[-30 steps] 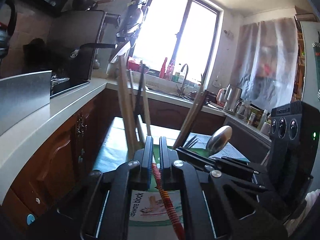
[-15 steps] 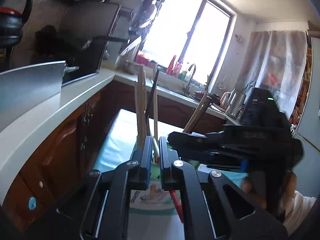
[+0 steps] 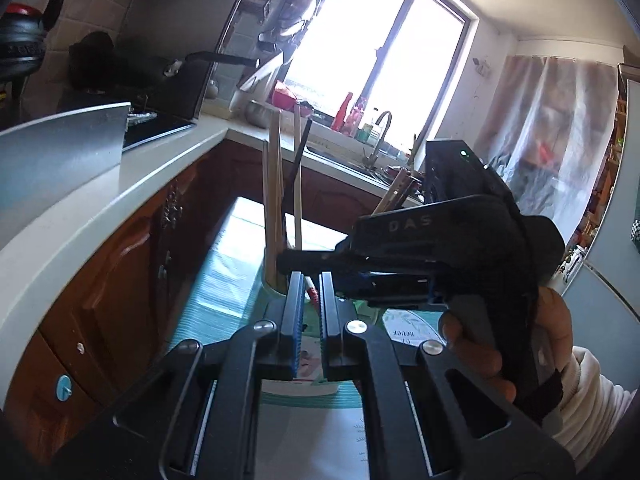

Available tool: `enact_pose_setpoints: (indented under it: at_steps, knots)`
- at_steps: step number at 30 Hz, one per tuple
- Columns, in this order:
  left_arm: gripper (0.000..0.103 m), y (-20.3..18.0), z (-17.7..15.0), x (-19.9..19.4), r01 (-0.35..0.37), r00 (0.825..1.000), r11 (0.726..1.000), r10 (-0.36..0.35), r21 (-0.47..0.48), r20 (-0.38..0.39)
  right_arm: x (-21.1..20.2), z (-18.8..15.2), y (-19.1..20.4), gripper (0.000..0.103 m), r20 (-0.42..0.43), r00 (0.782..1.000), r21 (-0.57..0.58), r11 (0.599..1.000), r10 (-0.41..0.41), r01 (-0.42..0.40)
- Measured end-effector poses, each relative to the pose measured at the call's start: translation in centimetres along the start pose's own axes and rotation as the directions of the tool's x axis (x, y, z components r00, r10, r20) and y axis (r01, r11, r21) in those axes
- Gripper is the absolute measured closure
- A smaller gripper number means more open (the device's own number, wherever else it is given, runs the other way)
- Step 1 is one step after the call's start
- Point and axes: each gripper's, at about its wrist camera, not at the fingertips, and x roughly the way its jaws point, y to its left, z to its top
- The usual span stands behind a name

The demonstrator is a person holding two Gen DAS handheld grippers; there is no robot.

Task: Organize utensils
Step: 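Open both grippers to release the chopsticks in the holder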

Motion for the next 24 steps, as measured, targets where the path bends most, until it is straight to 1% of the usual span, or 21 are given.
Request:
enact_pose_setpoints:
  at_steps: [1,3,4,6,7,9,11,12,14,15,16,17,19,20,21,22,23,24]
  knots:
    - [0.100,-0.1,-0.1,0.1,0.004,1.000,1.000,-0.004,-0.005,-0.007,0.1,0.1,0.0,0.080,-0.010,1.000,0.003,1.000,-0.001,0.001]
    - [0.100,-0.2,-0.2,0.2,0.009,1.000,1.000,-0.009,-0.010,-0.017,0.3,0.4,-0.2,0.095,-0.034,0.999,0.011,1.000,-0.006,0.006]
    - [0.100,-0.3,-0.2,0.3,0.010,1.000,1.000,-0.010,-0.009,-0.017,0.4,0.3,-0.1,0.096,-0.038,0.999,-0.007,1.000,-0.006,0.006]
    - [0.100,-0.5,-0.5,0.3,0.007,1.000,1.000,-0.007,0.001,-0.016,0.1,0.2,0.0,0.098,-0.012,1.000,-0.038,0.999,-0.013,0.013]
    - [0.100,-0.7,-0.6,0.3,0.005,1.000,1.000,-0.005,0.003,-0.014,-0.4,0.0,0.0,0.098,0.014,1.000,-0.059,0.998,-0.005,0.006]
    - [0.100,-0.6,-0.6,0.3,0.006,1.000,1.000,-0.006,-0.002,-0.007,-1.4,-0.6,0.4,0.098,0.073,0.997,-0.112,0.993,0.038,-0.030]
    - [0.100,-0.5,-0.7,0.3,0.009,1.000,1.000,-0.009,-0.014,-0.002,-2.1,-1.3,0.8,0.098,0.131,0.990,-0.169,0.985,0.050,-0.028]
    - [0.100,-0.4,-0.7,0.3,0.009,1.000,1.000,-0.009,-0.018,0.001,-2.4,-1.6,1.1,0.098,0.158,0.986,-0.195,0.981,0.056,-0.024]
    - [0.100,-0.2,-0.7,0.3,0.006,1.000,1.000,-0.006,-0.025,0.008,-3.3,-2.3,1.8,0.098,0.252,0.966,-0.257,0.967,0.060,0.007]
    - [0.100,0.0,-0.8,0.3,0.004,1.000,1.000,-0.003,-0.028,0.010,-3.8,-2.7,2.0,0.098,0.297,0.952,-0.285,0.958,0.079,0.009]
    - [0.100,0.1,-0.8,0.3,0.002,1.000,1.000,-0.002,-0.031,0.010,-4.4,-3.2,2.5,0.098,0.367,0.926,-0.320,0.947,0.091,0.034]
    - [0.100,0.3,-0.9,0.3,0.000,1.000,0.999,0.000,-0.034,0.011,-4.8,-3.5,2.8,0.098,0.419,0.902,-0.349,0.936,0.105,0.053]
    - [0.100,0.6,-0.9,0.2,-0.005,1.000,0.999,0.006,-0.039,0.016,-5.5,-4.3,3.7,0.098,0.532,0.838,-0.405,0.906,0.121,0.126]
    - [0.100,0.7,-0.9,0.1,-0.006,1.000,0.999,0.006,-0.042,0.018,-5.4,-4.6,4.3,0.098,0.570,0.812,-0.418,0.895,0.128,0.153]
    - [0.100,0.9,-0.9,0.0,-0.007,1.000,0.999,0.008,-0.046,0.020,-5.3,-4.9,4.8,0.098,0.613,0.778,-0.436,0.880,0.137,0.189]
    - [0.100,1.1,-1.0,0.0,-0.009,1.000,0.999,0.010,-0.049,0.022,-5.1,-5.0,5.0,0.098,0.644,0.752,-0.440,0.873,0.144,0.210]
    - [0.100,1.3,-1.0,-0.1,-0.012,1.000,0.999,0.013,-0.052,0.023,-5.1,-5.0,5.0,0.098,0.659,0.738,-0.441,0.869,0.145,0.223]
    - [0.100,1.5,-1.0,0.0,-0.013,1.000,0.998,0.015,-0.053,0.023,-4.6,-5.1,5.2,0.098,0.688,0.712,-0.447,0.856,0.142,0.261]
